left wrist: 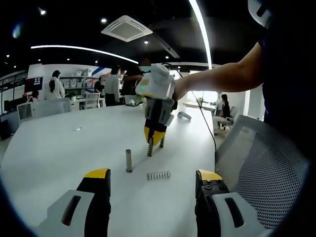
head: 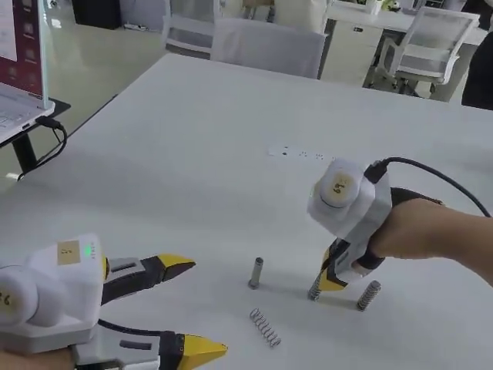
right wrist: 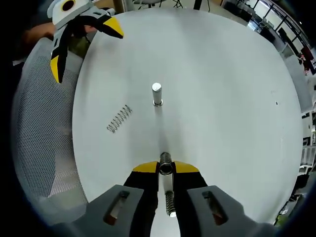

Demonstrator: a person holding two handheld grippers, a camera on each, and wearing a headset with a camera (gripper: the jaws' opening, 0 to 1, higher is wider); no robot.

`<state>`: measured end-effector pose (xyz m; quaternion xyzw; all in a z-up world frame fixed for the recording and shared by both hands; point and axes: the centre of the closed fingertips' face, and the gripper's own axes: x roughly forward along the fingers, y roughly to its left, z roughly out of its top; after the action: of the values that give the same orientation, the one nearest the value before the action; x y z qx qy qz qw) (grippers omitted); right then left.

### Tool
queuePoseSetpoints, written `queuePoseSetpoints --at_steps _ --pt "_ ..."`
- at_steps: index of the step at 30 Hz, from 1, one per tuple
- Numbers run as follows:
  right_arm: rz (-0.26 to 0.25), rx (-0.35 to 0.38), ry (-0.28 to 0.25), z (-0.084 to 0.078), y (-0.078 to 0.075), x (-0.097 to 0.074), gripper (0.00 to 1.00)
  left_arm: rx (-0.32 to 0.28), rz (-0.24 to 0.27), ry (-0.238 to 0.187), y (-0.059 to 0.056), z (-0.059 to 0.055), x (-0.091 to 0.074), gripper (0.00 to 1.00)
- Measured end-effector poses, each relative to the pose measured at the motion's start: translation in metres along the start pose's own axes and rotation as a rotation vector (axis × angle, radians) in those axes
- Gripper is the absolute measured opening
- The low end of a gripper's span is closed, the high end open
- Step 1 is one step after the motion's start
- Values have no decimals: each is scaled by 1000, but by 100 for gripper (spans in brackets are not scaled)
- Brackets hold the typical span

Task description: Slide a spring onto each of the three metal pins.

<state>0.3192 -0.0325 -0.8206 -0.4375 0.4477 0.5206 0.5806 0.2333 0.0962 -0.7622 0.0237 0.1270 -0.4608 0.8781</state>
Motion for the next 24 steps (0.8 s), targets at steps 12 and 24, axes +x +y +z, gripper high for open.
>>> queuePoseSetpoints --at_steps 12,24 --pt "-4 -5 21 -4 -3 6 8 -1 0 -3 1 1 1 66" --pt "14 7 0 -3 -1 7 10 -3 -3 -2 1 -1 3 65"
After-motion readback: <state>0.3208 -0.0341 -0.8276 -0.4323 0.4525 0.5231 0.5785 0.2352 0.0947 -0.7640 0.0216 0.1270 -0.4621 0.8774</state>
